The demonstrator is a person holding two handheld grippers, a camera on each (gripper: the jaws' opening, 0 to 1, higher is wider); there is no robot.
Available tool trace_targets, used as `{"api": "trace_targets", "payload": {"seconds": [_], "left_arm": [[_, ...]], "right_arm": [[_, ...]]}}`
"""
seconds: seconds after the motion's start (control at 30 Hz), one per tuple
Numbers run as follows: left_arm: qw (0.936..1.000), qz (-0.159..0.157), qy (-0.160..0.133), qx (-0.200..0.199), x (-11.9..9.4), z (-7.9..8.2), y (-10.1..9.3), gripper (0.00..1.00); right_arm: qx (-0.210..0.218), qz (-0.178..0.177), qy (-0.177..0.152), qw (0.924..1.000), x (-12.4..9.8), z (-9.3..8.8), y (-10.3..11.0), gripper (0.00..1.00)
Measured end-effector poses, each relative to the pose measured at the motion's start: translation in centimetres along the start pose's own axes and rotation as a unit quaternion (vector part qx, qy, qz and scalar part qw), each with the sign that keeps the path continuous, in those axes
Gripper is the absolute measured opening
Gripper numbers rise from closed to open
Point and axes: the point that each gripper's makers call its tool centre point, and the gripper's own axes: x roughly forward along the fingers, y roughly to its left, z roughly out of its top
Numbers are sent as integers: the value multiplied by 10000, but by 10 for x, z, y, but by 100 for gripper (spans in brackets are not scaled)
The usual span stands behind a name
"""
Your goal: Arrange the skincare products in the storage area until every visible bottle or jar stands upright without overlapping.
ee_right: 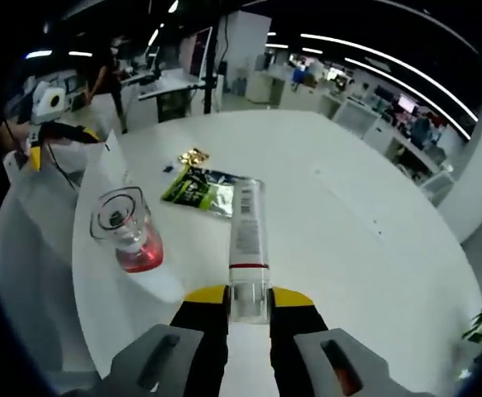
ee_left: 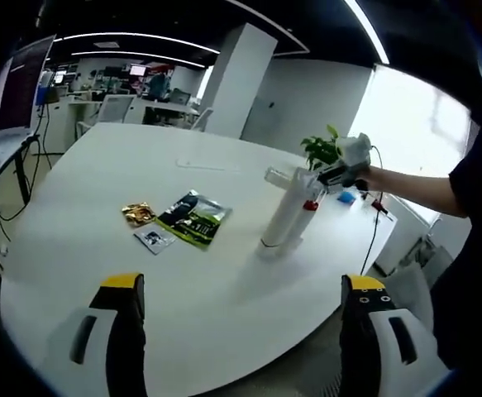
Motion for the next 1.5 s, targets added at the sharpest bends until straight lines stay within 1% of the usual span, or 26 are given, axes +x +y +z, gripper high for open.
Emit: {"api": "trace_targets", "payload": {"seconds": [0.1, 0.23, 0.33, 0.43, 0.47, 0.63, 0.77, 0.8, 0.87, 0.97, 1.03, 1.13, 1.27, 1.37, 1.43, 1.5], "left_arm": [[10000, -36, -37, 67, -2, 4, -3, 91], [9998, -124, -69, 152, -3, 8, -9, 91], [9995, -201, -67, 228, -4, 9, -13, 91], [9993, -263, -78, 271, -6, 9, -21, 91], [9991, -293, -89, 283, -6, 10, -24, 91], [9984, -406, -102, 384, -9, 10, -34, 91], [9978, -473, -133, 446, -10, 13, -43, 91], [9977, -483, -143, 453, -10, 14, -45, 91], [9973, -525, -175, 486, -10, 16, -47, 91], [9966, -592, -220, 538, -10, 19, -55, 91], [9959, -659, -269, 559, -11, 23, -60, 91], [9949, -753, -364, 561, -12, 30, -68, 91], [9933, -879, -519, 550, -15, 42, -76, 91], [9922, -929, -569, 613, -16, 47, -80, 91], [9915, -961, -583, 662, -16, 50, -82, 91], [9909, -996, -589, 686, -16, 52, -84, 91]], "right_arm": [[118, -152, -7, 9998, -9, -7, -3, 9], [262, -362, -69, 9990, -29, -11, -4, 9], [304, -498, -152, 9982, -43, -13, 1, 9], [245, -704, -271, 9969, -61, -10, 5, 9], [220, -741, -287, 9966, -64, -9, 6, 9], [-53, -954, -456, 9944, -88, 7, 16, 9], [-164, -1048, -722, 9917, -106, 28, 24, 9], [-194, -1049, -806, 9910, -111, 35, 31, 9], [-263, -1056, -911, 9899, -116, 42, 37, 9], [-445, -1035, -1029, 9883, -122, 53, 52, 9], [-552, -987, -1043, 9881, -122, 54, 58, 9], [-711, -927, -1052, 9876, -123, 56, 76, 9], [-858, -746, -1202, 9862, -119, 60, 99, 9], [-1051, -676, -1289, 9837, -120, 67, 117, 9], [-1173, -637, -1412, 9809, -121, 72, 126, 9], [-1280, -638, -1464, 9788, -122, 77, 132, 9]]}}
